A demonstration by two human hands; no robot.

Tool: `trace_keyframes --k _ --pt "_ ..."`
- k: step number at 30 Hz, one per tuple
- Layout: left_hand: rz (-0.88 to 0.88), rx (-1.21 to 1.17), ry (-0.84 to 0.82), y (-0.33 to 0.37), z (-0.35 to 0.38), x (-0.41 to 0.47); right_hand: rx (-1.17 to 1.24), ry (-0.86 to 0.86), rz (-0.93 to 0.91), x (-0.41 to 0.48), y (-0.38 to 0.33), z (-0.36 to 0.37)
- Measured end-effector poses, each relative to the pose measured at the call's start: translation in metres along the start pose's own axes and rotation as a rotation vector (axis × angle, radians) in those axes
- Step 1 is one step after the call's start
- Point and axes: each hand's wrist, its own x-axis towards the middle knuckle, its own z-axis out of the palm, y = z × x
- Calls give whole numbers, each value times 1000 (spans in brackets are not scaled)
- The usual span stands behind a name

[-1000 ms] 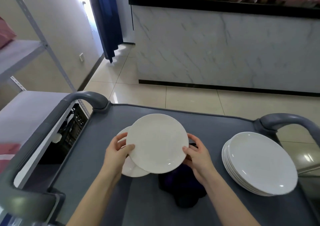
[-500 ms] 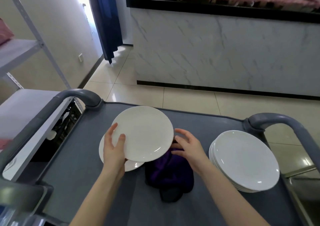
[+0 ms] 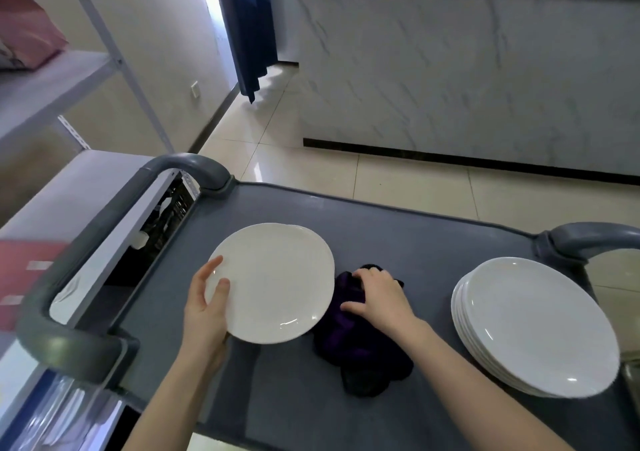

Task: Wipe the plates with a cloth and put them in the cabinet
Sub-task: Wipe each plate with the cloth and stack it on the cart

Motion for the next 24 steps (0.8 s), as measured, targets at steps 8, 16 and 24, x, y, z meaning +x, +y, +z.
trace_keyframes --k 8,16,24 --pt "-28 1 -52 3 13 1 339 76 -5 -25 25 -13" --pt "5 51 -182 18 45 -13 876 492 98 -65 26 -105" --pt "-1 -49 -206 26 81 -31 748 366 -80 -116 -16 -123"
